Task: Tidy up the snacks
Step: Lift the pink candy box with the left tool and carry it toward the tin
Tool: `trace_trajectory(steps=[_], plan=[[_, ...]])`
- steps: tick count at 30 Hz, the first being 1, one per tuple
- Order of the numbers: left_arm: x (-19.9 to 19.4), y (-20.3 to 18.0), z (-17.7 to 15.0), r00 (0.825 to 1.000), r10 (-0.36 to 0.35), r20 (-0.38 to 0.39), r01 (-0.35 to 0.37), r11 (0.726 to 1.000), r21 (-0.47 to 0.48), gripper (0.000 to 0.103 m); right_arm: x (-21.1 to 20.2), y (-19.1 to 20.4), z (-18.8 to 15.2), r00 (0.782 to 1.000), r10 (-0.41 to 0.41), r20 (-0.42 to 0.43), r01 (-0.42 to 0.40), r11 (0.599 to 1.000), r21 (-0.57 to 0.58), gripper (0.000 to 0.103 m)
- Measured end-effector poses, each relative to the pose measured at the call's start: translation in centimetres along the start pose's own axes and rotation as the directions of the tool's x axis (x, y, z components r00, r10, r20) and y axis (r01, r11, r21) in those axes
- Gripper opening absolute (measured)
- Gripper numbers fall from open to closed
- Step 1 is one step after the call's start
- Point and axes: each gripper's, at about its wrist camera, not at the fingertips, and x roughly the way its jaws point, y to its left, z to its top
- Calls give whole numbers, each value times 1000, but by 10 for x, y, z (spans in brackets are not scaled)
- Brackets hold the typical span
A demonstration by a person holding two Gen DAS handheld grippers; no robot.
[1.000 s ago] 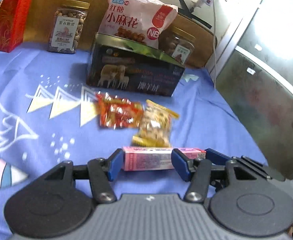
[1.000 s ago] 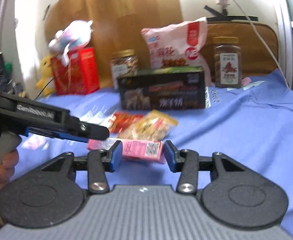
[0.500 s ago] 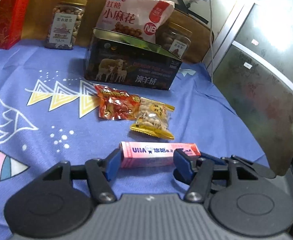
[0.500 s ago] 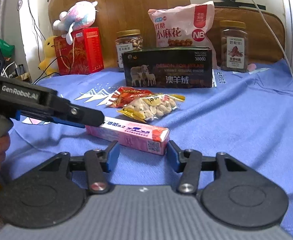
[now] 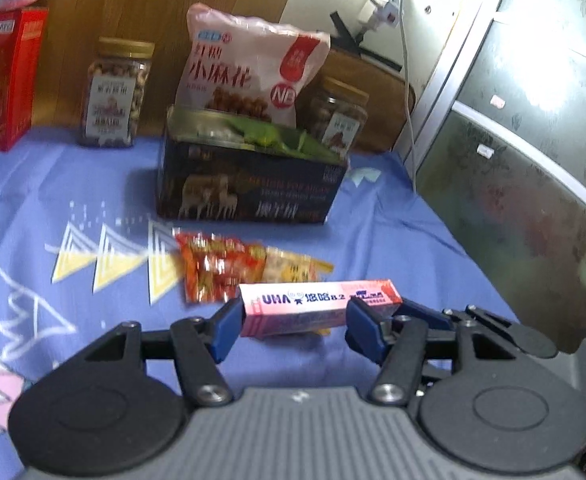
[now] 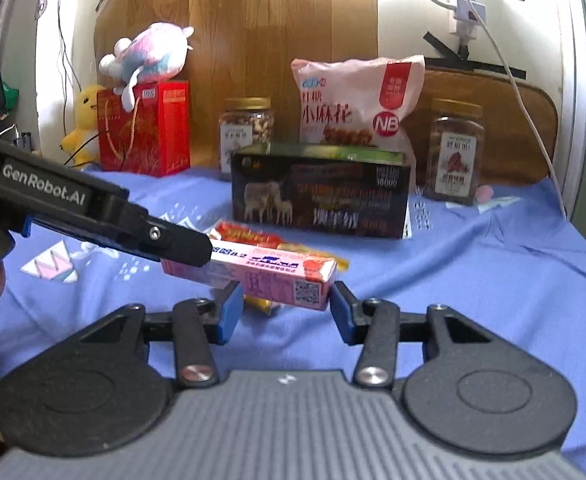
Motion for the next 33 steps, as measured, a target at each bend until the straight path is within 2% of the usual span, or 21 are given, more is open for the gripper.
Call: trace_trajectory(steps=[5,19,33], plan=[[3,-3,3,1000,23,6,-23,999,24,57,4,-1,4,1000,1,9,-1,1000,-2,51],[26,-6,-28,988,99,-122,-91,994,63,57,4,1,-22,997,12,-72,-11,1000,9,51],[29,-10,-33,981,133,-143,-120,988,99,59,12,3,-24,994,16,-108,-18,1000,-18,60]])
